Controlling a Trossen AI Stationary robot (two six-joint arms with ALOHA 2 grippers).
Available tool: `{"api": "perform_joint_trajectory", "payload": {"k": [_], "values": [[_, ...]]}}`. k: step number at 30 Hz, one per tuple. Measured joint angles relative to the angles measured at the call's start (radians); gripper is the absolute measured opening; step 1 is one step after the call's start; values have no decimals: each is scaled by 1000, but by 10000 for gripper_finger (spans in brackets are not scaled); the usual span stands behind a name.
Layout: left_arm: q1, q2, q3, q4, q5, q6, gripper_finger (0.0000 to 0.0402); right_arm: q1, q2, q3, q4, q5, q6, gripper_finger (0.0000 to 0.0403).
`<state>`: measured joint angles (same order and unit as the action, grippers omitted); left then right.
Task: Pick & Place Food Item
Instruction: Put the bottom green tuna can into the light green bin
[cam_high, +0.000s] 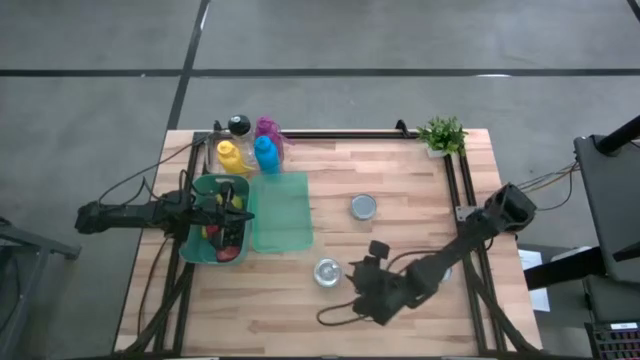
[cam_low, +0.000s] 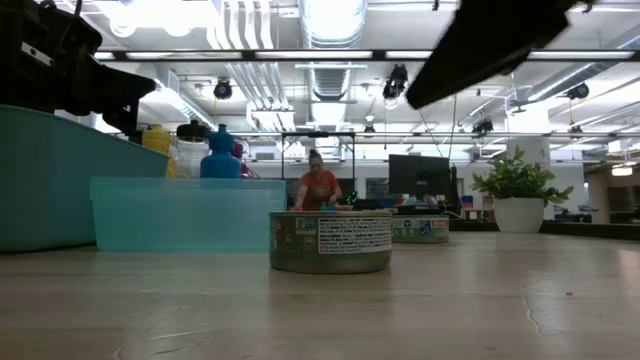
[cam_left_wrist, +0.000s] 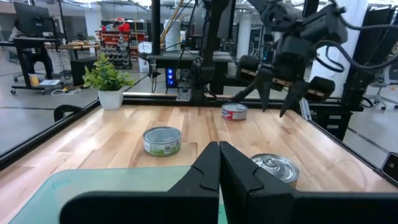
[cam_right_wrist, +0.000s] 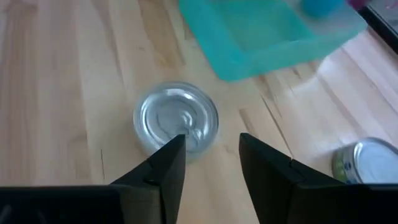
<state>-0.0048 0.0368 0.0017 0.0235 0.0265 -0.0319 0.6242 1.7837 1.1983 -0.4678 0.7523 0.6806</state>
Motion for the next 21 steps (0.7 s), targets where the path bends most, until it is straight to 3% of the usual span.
{"api": "perform_joint_trajectory", "payload": {"k": [5, 13, 21], "values": [[0, 0, 0, 0, 0, 0, 3, 51, -89, -202, 345, 44, -110, 146], [0, 0, 0, 0, 0, 0, 3, 51, -198, -532, 955, -17, -510, 146], [0, 0, 0, -1, 0, 0, 3, 31, -199, -610, 975, -17, -467, 147]]}}
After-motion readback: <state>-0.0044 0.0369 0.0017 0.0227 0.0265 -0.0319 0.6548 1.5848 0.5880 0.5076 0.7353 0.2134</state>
